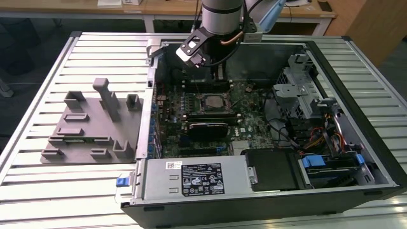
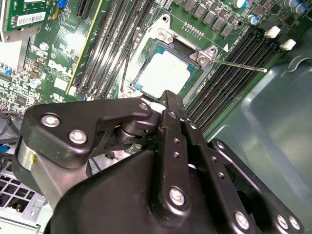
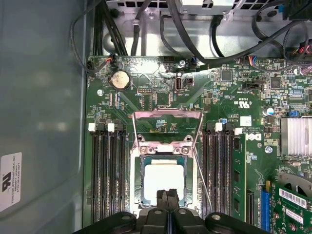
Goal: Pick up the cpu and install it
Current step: 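Close the cpu cover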
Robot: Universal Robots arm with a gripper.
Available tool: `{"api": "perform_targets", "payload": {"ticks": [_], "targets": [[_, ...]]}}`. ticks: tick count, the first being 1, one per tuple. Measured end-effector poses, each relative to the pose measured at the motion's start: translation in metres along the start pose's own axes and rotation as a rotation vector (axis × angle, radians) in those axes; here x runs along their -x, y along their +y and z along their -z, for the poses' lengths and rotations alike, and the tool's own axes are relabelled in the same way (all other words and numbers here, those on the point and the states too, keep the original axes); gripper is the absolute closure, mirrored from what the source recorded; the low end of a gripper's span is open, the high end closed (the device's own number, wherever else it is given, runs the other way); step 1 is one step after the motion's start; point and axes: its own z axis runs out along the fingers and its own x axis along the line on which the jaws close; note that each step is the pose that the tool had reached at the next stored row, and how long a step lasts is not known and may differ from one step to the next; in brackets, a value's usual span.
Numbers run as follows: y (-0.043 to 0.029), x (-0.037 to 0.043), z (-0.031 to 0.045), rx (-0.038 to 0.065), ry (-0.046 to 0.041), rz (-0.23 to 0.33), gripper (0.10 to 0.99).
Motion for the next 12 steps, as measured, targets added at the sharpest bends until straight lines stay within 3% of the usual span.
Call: {"api": "perform_targets", "payload": {"ticks": [4, 11, 12], "targets": [[0.0024, 0.0, 0.0002, 0.0, -0.0002, 0.0, 0.98], [0.016, 0.0, -0.0005, 0.0, 0.0, 0.0, 0.98], [0.0269, -0.0001, -0.001, 0.0, 0.0, 0.0, 0.98]]}}
